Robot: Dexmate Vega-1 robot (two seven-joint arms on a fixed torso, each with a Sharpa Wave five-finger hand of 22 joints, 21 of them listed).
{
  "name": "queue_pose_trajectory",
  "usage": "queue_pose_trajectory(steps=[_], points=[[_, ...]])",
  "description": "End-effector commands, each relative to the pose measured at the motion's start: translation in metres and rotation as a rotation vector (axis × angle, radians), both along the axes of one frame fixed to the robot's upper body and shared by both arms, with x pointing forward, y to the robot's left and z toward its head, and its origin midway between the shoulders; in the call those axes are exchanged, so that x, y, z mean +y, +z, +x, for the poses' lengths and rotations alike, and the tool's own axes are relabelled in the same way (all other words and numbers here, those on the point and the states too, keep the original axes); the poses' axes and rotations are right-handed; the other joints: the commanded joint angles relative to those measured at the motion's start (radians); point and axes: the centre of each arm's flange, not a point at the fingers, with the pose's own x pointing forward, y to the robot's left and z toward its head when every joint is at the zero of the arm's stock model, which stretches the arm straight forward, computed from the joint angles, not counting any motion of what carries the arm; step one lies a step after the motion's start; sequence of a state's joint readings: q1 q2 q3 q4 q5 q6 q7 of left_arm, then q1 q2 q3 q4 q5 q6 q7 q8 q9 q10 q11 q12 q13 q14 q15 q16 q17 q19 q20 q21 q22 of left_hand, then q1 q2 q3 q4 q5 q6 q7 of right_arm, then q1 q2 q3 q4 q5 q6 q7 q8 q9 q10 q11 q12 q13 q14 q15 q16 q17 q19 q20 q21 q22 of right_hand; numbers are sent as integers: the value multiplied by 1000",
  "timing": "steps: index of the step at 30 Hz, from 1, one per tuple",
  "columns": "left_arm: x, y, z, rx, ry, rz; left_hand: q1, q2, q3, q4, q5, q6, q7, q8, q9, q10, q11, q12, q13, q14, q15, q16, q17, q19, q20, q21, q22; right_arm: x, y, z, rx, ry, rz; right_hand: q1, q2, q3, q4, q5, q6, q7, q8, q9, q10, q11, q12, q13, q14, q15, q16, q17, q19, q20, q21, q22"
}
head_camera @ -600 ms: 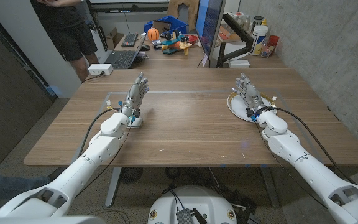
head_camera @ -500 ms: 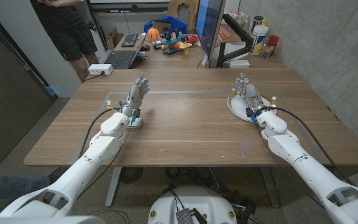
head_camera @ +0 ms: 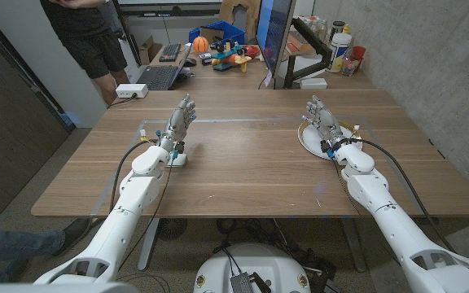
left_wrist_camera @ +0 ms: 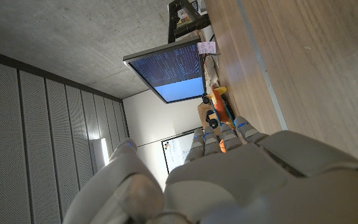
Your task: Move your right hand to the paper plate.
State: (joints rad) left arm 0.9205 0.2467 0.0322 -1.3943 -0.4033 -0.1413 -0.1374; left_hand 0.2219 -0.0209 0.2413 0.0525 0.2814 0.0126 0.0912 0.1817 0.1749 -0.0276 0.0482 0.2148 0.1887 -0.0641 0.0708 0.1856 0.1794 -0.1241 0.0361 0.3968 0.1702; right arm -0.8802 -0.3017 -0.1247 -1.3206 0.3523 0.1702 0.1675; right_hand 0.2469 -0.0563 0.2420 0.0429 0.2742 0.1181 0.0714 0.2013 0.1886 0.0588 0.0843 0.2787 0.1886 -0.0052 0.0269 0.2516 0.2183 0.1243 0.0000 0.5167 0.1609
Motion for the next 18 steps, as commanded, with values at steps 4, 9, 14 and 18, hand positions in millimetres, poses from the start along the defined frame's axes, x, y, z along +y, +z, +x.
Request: queue_pose_trajectory(steps=[4,9,14,18], points=[[-11,-12,6,61,-9,124,10,3,4,-4,-2,2,6,9,4,-1,9,4,5,1,14,7,4,-5,11,-9,2,-4,-1,3,7,-6,12,4,1,3,2,5,12,-2,5,2,9,8,-5,2,-1,7,4,2,8,1,-5,3],[-12,-11,7,62,-12,123,11,4,4,-5,-4,3,7,9,3,-1,8,3,5,0,14,7,4,-4,12,-12,2,-6,-1,3,7,-7,15,4,2,2,2,5,12,-3,5,2,10,7,-6,2,1,7,4,1,9,2,-8,3],[-13,-9,7,62,-12,130,12,5,4,-6,-5,3,7,9,3,-1,9,3,6,-1,14,7,4,-4,11,-15,2,-7,1,6,4,-9,14,3,2,1,2,5,13,-6,5,2,13,6,-8,2,3,9,4,1,10,2,-11,3],[-13,-10,7,68,-17,131,12,5,4,-6,-6,4,6,9,3,-1,10,3,6,-1,13,7,4,-4,12,-16,2,-6,2,6,-1,-10,11,3,2,1,2,5,13,-6,5,2,14,6,-9,2,3,8,3,1,11,2,-13,3]])
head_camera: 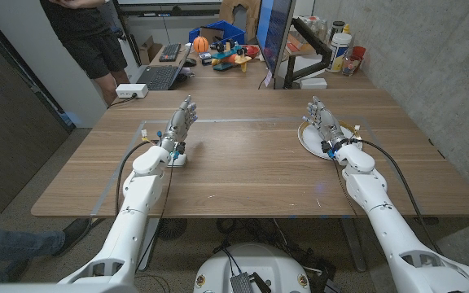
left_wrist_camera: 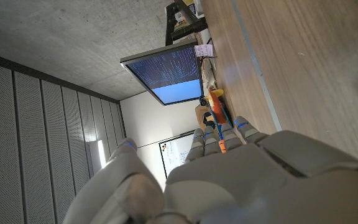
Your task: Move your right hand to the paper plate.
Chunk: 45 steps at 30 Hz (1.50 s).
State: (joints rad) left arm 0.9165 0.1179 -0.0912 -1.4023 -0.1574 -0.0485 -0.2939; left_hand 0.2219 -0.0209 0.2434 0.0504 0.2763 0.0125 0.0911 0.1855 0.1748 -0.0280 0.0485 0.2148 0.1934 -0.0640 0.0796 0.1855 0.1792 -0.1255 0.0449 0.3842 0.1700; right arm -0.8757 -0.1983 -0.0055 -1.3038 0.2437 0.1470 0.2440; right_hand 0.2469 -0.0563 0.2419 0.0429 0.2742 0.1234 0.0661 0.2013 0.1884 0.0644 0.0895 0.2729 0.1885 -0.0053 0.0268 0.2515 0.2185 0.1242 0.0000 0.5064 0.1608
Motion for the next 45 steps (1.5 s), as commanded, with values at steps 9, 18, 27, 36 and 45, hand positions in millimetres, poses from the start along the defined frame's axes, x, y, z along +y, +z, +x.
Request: queue_pose_trajectory(steps=[9,18,27,36,45], points=[[-1,-1,1,18,-16,5,14,7,2,-6,-4,5,7,4,3,-3,9,1,1,-2,5,6,4,-3,5,-10,3,-1,1,0,-13,-29,-26,2,2,0,2,5,6,-2,3,2,5,-2,-8,2,4,10,2,0,12,3,-9,3],[0,-1,-1,28,-21,11,15,9,2,-8,-6,4,7,4,3,-5,11,0,1,-4,4,6,4,-6,8,-16,3,-4,3,-8,-28,-57,-53,2,2,-2,0,5,7,-7,3,2,3,-4,-14,2,3,6,0,-1,7,3,-18,3],[-1,-1,-1,37,-23,24,17,11,3,-10,-10,7,8,4,3,-10,15,-3,1,-10,6,4,4,-10,13,-24,3,-6,3,-11,-42,-61,-52,2,3,-5,-1,5,9,-42,3,3,-1,-3,-23,2,-1,6,-6,-3,-12,10,-39,4],[-2,2,-4,31,-20,35,19,13,3,-13,-13,9,8,4,3,-11,16,-3,1,-11,8,4,4,-11,17,-30,3,-8,3,-12,-49,-67,-61,3,4,-6,-4,5,16,-61,4,4,2,-11,-28,2,-4,5,-11,-6,-32,20,-58,4],[-4,2,-4,34,-20,37,20,15,4,-14,-15,13,9,6,3,-10,15,-3,1,-11,7,4,4,-11,18,-33,4,-11,6,-14,-57,-83,-92,6,1,-10,-9,5,23,-73,5,4,25,-24,-29,2,16,-12,-10,-11,-61,19,-87,5]])
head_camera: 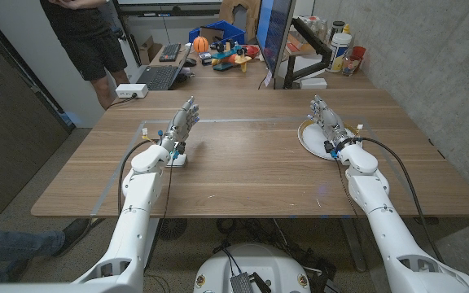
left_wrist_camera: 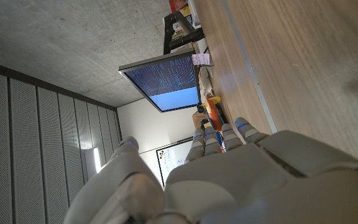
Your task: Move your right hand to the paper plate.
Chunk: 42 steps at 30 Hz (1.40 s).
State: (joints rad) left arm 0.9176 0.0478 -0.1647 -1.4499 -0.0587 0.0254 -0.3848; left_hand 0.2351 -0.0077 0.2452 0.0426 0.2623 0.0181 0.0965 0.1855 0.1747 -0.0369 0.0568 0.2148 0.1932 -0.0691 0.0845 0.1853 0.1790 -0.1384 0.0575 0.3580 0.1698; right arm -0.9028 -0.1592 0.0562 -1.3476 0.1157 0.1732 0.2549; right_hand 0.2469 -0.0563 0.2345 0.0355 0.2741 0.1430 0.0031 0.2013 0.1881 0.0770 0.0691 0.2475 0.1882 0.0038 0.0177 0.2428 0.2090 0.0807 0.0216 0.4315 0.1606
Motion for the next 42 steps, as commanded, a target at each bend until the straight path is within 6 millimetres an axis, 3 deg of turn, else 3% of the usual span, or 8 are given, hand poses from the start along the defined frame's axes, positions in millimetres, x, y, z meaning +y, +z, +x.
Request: queue_pose_trajectory(steps=[1,28,42], points=[[-2,0,0,3,3,7,7,2,2,-7,-1,7,3,6,3,-1,7,-3,2,-6,1,4,4,2,6,-8,4,-5,4,-4,-14,-23,-35,6,1,-3,-1,5,3,-11,4,4,13,-4,-4,2,8,-3,-1,-1,-19,-4,-14,5],[-8,8,1,-2,-7,22,10,6,3,-11,-8,12,2,5,3,1,5,-2,2,-6,2,5,4,4,8,-19,4,-15,13,-15,-56,-148,-181,5,0,-10,-6,7,36,-19,12,4,40,-22,-8,2,7,-11,-11,-6,-40,-16,-49,5],[-7,12,0,-15,-20,29,13,10,3,-15,-14,25,5,9,3,9,10,0,2,1,5,7,4,13,-1,-25,5,-16,13,-21,-103,-218,-196,10,2,-11,-11,10,60,-24,17,4,62,-34,-8,3,20,-15,-11,-8,-25,-19,-59,5]])
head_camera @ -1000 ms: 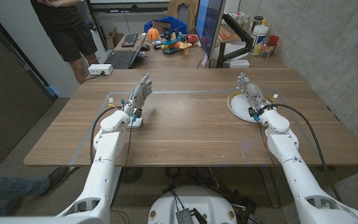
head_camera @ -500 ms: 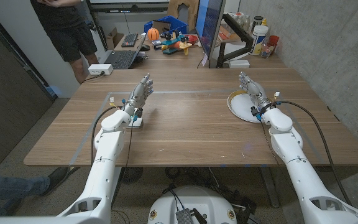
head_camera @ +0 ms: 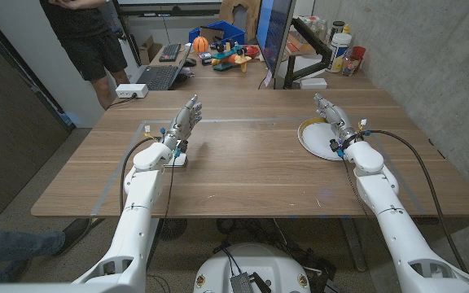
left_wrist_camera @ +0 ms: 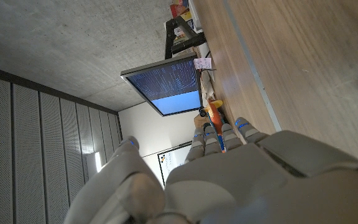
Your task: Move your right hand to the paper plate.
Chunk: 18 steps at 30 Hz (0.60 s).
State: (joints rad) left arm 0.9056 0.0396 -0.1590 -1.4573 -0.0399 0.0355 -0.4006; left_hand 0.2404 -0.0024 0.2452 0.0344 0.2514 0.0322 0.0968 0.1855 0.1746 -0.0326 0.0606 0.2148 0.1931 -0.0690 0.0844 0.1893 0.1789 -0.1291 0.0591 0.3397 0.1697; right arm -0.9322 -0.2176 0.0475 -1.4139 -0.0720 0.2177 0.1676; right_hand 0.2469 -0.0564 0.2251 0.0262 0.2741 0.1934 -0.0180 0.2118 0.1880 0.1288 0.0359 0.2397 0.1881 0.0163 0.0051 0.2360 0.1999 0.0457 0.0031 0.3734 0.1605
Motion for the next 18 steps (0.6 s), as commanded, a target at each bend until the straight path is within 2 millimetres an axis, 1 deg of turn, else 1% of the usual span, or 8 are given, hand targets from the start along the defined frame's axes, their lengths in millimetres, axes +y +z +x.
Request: queue_pose_trajectory(steps=[1,9,12,15,18], points=[[0,4,0,-8,-6,9,8,5,3,-7,-3,11,6,9,3,4,6,0,2,1,4,4,4,4,-2,-7,5,-2,-1,-4,-29,-49,-13,11,3,-1,-2,10,11,-3,7,4,11,-2,0,3,8,-2,-4,1,10,-1,-2,5],[-1,4,-1,-10,-4,11,9,6,3,-9,-5,13,6,9,3,5,6,0,2,1,4,4,4,5,-2,-10,5,-1,-1,-5,-46,-70,-37,12,3,-2,-3,12,12,-5,6,4,15,0,-2,3,11,-2,-5,0,14,0,-6,5],[-2,3,-2,-15,-3,6,9,7,4,-9,-6,14,4,8,3,8,3,1,2,2,3,4,4,5,-1,-12,5,-1,-1,-6,-53,-79,-50,13,3,-2,-4,13,14,-7,6,4,18,2,-2,3,13,-3,-4,0,17,0,-7,5],[-2,3,-3,-23,0,3,9,8,4,-10,-6,14,4,8,4,8,3,1,2,2,4,4,4,6,-1,-13,5,-1,1,-7,-58,-90,-68,14,3,-2,-5,13,15,-7,5,4,19,-3,-2,3,14,-2,-5,0,19,0,-9,5],[-3,3,-4,-32,4,0,10,8,4,-11,-7,20,3,10,4,10,1,1,2,3,3,4,4,7,0,-14,5,-2,2,-8,-60,-102,-79,14,3,-3,-6,14,18,-8,5,4,22,-2,-3,3,16,-3,-5,0,23,-1,-10,5]])
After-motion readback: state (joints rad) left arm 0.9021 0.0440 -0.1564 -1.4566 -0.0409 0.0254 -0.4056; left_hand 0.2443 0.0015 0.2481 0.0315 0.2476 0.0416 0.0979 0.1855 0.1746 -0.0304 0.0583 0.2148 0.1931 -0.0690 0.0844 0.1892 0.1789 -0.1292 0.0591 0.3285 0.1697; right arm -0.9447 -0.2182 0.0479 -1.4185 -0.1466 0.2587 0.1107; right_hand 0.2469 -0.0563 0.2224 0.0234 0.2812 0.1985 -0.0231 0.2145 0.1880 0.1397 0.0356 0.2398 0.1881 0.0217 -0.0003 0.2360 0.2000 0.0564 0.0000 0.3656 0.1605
